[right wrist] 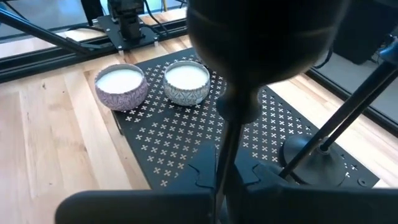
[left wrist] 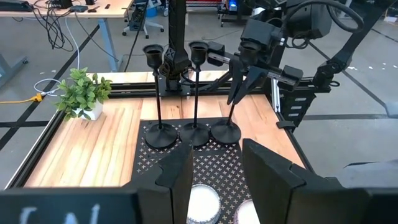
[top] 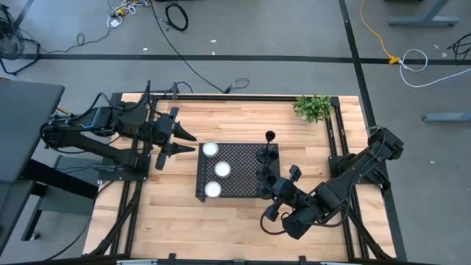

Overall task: Pick & Place candle stick holders
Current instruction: Put the black candle holder on the shelf aligned with the other black candle holders

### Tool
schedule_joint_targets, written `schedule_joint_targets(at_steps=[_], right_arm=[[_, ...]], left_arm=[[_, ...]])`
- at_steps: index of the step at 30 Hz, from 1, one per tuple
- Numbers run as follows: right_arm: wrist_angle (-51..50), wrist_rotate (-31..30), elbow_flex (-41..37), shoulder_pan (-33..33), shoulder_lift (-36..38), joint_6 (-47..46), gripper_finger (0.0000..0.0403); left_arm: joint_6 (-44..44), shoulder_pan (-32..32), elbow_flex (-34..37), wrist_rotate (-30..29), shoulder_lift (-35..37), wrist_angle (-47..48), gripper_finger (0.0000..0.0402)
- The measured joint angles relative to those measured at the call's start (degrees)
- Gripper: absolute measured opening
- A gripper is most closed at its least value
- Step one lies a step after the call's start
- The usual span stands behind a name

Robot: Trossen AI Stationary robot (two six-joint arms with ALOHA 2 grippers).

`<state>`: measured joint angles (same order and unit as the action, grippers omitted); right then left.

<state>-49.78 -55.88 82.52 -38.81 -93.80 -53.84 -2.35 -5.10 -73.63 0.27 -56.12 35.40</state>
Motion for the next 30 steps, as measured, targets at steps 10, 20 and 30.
schedule_joint_targets(at_steps=[10, 20, 30], right_arm=[[-0.8, 1.1, 0.0, 0.9, 0.0, 0.2, 0.0032], [-0.3, 1.4, 0.0, 0.9, 0.0, 0.3, 0.0078], [1.1, 1.4, 0.0, 0.7, 0.0, 2.9, 0.0126]], left_arm=[[0.0, 0.0, 0.0, 0.0, 0.0, 0.2, 0.014], [0.0, 0.0, 0.0, 0.0, 0.0, 0.5, 0.014], [0.0, 0.0, 0.0, 0.0, 0.0, 0.5, 0.014]])
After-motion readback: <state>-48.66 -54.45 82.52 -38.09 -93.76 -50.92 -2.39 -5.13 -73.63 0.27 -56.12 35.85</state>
